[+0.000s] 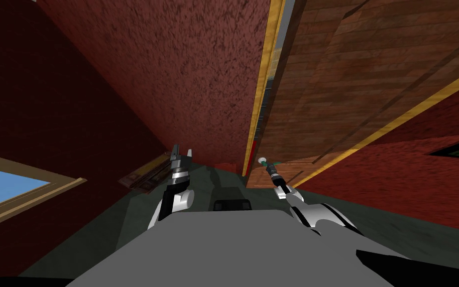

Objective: Pull the door open

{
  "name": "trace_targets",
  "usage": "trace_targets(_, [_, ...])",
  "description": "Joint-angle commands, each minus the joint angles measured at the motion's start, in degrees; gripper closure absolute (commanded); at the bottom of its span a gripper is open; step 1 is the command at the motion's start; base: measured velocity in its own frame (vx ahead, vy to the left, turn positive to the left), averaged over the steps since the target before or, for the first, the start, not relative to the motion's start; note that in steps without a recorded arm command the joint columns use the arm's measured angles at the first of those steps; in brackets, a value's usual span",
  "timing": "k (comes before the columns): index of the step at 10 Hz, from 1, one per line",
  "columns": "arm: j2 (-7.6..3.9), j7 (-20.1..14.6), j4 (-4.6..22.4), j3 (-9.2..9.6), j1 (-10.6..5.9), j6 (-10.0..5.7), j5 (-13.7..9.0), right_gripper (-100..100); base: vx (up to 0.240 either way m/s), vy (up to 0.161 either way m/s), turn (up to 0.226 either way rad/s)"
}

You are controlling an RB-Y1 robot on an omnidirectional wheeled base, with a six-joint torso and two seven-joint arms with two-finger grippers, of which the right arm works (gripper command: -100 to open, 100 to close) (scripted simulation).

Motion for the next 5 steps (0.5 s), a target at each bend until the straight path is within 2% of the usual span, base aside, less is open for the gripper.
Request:
trace_targets(1, [-0.57,-1.4,0.26,1.16,0.58,-1.57,0.73,100,-0.242,-0.069,0.094])
trace_targets(3, [-1.99,-3.61,0.17,2.68,1.64,-3.75,1.66,100,-0.223,-0.089,0.118])
trace_targets(4, [-1.99,-3.61,0.17,2.68,1.64,-3.75,1.66,100,-0.179,-0.092,0.063])
trace_targets(5, [-2.51,-4.41,0.13,3.24,2.03,-4.54,2.01,100,-0.137,-0.08,0.081])
